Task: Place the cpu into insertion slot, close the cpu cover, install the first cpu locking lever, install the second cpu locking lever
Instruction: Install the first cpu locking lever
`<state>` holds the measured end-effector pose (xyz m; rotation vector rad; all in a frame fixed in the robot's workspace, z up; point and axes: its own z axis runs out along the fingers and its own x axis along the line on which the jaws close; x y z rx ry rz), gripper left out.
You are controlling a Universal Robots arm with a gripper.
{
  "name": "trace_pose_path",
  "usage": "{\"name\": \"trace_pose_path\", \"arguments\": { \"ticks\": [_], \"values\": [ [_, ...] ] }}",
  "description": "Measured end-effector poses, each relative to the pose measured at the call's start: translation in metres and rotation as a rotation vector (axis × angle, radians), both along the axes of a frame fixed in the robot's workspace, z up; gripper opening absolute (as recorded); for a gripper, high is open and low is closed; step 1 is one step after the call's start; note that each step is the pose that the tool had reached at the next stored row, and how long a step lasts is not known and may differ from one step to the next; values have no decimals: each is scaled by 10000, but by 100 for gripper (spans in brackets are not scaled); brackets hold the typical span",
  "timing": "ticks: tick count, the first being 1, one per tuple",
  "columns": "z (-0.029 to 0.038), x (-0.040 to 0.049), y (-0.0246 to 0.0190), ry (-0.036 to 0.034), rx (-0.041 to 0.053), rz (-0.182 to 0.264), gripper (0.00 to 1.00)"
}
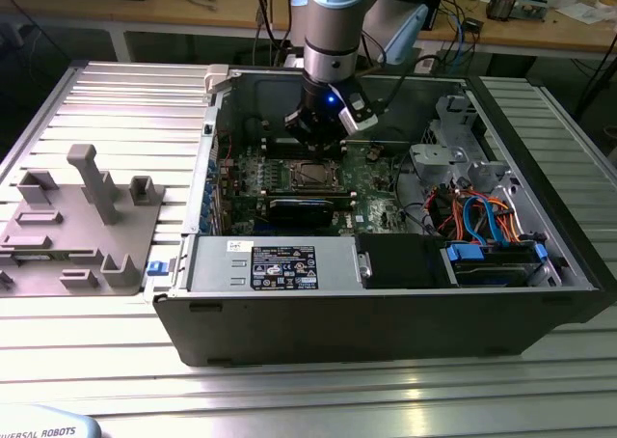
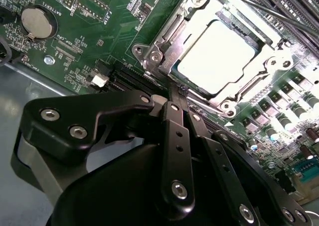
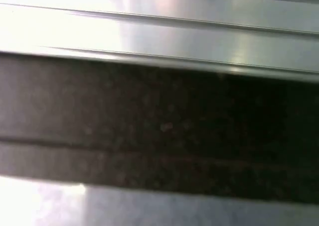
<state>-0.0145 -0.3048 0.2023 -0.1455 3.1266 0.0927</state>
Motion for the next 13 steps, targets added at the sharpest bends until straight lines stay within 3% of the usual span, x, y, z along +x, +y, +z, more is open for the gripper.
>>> {"name": "trace_pose_path", "arguments": {
  "ticks": [9,13],
  "values": [
    [-3,7,-23,1,2,0,11],
    [-6,50,-22,-1,6,0,11]
  ]
}}
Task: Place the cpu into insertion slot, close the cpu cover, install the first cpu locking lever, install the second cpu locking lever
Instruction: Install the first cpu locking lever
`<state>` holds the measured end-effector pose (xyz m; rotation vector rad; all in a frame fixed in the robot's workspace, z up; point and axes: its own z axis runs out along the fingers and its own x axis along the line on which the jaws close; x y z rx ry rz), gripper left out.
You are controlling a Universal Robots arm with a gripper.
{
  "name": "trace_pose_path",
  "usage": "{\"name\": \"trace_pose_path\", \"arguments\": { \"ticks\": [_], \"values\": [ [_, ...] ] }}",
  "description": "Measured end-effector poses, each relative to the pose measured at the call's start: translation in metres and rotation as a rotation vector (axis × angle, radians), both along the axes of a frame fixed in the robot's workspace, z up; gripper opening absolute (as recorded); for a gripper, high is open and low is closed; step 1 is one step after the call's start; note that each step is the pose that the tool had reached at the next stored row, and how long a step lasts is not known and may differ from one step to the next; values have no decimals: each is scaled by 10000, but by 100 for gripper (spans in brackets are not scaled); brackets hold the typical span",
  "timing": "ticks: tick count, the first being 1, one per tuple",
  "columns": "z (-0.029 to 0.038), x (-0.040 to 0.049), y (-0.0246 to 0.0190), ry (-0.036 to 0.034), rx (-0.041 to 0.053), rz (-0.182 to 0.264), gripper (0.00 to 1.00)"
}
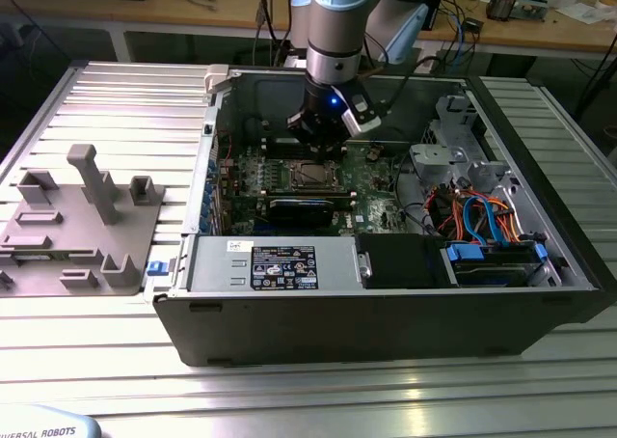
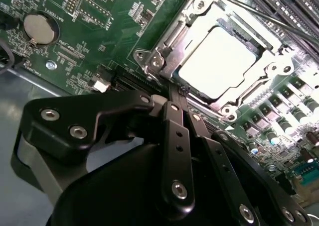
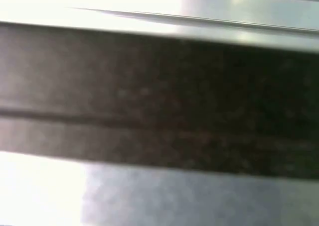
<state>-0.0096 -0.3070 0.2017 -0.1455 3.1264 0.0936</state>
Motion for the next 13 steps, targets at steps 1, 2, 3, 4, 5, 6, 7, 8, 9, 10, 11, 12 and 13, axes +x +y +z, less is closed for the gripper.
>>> {"name": "trace_pose_path", "arguments": {
  "ticks": [1,2,3,4,5,6,7,8,9,10,11,12,13],
  "values": [
    [-1,8,0,-1,7,0,11],
    [-1,12,1,-1,15,1,11],
    [-2,19,2,-1,36,1,11],
    [-1,22,2,-1,50,0,11],
    [-2,26,2,-1,60,0,11],
    [-1,31,4,0,63,0,11],
    [-1,33,5,1,63,-1,11],
    [0,33,6,1,62,-2,11],
    [2,33,7,1,62,-1,11],
    [5,34,8,0,64,-1,11],
    [10,34,8,-1,66,0,11],
    [16,34,8,-2,64,0,11],
    [22,34,8,0,63,1,11]
  ]
}}
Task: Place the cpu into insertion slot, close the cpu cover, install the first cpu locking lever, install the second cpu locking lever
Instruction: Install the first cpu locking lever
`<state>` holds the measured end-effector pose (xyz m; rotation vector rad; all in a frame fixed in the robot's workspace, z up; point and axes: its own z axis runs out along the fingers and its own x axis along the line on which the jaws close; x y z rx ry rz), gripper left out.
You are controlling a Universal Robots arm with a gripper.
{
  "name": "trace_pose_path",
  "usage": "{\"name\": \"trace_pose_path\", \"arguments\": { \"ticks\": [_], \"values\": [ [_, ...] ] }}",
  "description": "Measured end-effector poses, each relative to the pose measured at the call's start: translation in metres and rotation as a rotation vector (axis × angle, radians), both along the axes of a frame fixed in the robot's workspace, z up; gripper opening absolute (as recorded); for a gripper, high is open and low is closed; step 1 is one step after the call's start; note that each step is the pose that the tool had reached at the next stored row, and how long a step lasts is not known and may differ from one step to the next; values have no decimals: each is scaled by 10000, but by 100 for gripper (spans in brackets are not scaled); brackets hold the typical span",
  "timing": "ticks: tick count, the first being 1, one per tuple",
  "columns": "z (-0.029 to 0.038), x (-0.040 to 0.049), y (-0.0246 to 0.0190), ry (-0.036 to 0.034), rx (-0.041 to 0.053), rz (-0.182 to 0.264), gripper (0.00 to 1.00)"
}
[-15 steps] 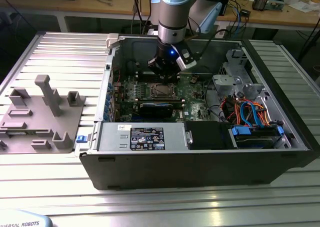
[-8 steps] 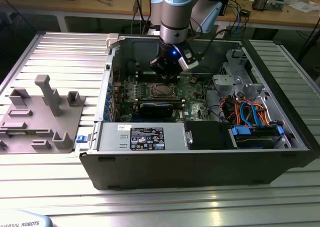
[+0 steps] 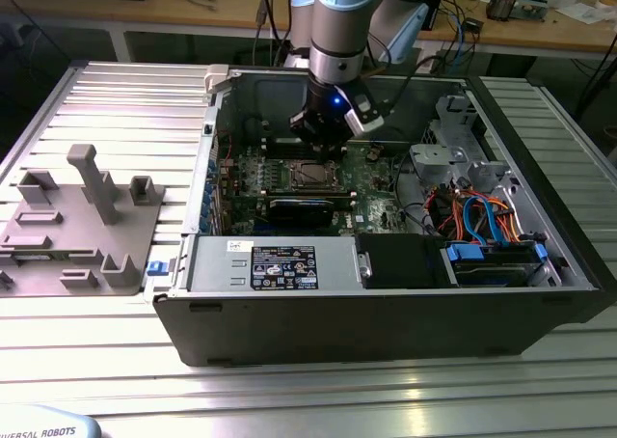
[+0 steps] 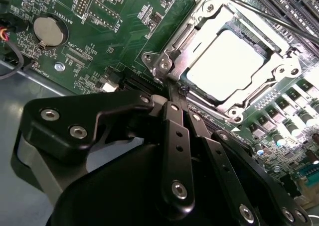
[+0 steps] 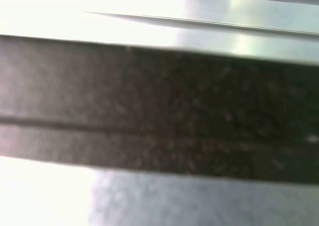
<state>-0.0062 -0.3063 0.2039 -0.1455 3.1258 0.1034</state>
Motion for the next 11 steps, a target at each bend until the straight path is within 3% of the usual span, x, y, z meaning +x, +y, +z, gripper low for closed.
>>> {"name": "trace_pose_path", "arguments": {
  "ticks": [7,11],
  "values": [
    [14,0,-8,2,-2,-1,11],
    [14,0,-42,1,0,-2,11]
  ]
}}
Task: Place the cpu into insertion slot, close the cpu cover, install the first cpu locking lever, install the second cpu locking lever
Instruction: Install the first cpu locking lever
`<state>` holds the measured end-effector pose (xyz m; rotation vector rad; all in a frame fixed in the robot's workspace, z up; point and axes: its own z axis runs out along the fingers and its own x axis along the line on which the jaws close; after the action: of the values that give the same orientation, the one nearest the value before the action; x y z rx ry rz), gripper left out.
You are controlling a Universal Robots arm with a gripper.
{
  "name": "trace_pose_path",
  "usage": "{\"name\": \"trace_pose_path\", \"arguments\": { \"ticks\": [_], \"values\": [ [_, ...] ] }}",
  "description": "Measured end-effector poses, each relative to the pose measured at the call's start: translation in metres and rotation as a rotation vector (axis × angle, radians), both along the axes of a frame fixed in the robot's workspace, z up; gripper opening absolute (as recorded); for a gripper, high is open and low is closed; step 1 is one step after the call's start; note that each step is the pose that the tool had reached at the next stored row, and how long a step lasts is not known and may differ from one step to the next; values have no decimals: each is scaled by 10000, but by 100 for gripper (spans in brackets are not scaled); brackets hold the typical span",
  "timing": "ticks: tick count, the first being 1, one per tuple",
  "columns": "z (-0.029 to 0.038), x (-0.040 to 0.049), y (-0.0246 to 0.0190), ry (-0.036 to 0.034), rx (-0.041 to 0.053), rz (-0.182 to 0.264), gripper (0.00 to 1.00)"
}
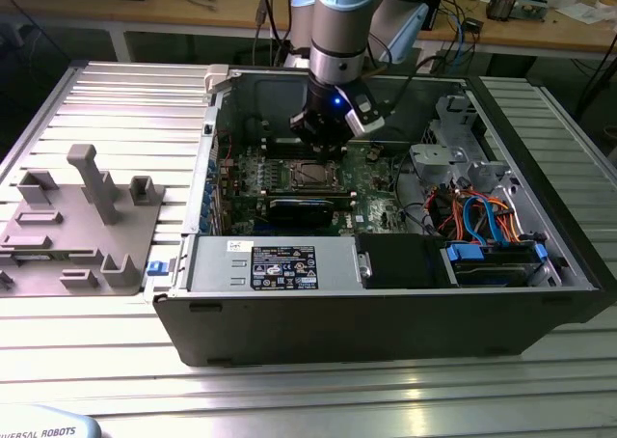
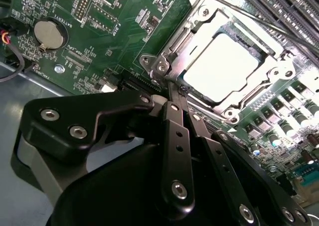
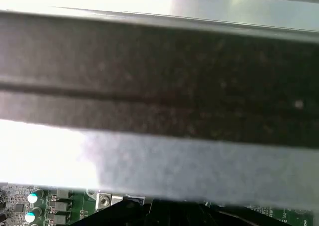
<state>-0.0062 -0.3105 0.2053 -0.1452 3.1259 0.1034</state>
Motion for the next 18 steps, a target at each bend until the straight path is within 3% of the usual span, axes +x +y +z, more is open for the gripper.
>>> {"name": "trace_pose_path", "arguments": {
  "ticks": [18],
  "values": [
    [0,0,-77,0,0,-2,11]
  ]
}}
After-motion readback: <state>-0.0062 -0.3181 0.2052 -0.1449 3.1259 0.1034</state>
